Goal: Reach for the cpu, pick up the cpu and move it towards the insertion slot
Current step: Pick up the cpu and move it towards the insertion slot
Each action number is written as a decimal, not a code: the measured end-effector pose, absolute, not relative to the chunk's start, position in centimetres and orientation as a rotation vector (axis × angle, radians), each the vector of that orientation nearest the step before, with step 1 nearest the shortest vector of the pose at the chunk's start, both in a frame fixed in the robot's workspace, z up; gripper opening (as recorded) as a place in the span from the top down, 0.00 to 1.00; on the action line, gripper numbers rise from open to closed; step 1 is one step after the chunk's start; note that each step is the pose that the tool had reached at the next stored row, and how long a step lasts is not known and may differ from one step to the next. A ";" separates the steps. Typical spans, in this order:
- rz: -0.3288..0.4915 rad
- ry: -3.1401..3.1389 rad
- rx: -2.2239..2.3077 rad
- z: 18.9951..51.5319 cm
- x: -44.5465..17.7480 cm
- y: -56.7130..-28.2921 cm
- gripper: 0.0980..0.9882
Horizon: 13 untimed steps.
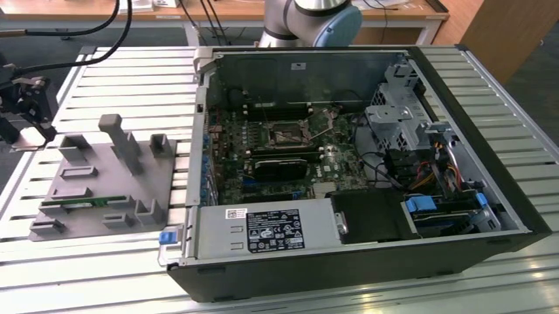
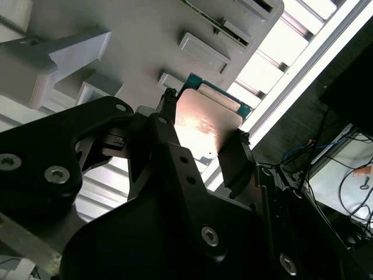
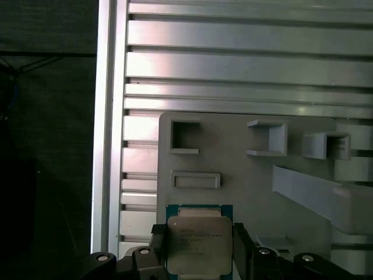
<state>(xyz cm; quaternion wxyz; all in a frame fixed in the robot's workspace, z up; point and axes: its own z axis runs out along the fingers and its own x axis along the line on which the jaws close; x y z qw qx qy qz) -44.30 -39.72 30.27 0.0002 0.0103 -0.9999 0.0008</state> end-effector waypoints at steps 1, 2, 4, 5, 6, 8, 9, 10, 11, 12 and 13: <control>0.003 -3.141 0.032 30.4 -44.3 -39.7 0.50; 0.004 -3.141 0.032 30.5 -44.3 -39.7 0.50; 0.005 -3.141 0.032 30.6 -44.3 -39.7 0.50; 0.006 -3.141 0.032 30.7 -44.3 -39.7 0.50; 0.007 -3.141 0.032 30.8 -44.3 -39.6 0.50; 0.008 -3.141 0.032 31.0 -44.3 -39.6 0.50; 0.009 -3.141 0.032 31.1 -44.3 -39.6 0.50; 0.010 -3.141 0.032 31.1 -44.3 -39.6 0.50; 0.010 -3.141 0.032 31.2 -44.3 -39.6 0.50; 0.011 -3.141 0.032 31.3 -44.3 -39.6 0.50; 0.012 -3.141 0.032 31.4 -44.3 -39.6 0.50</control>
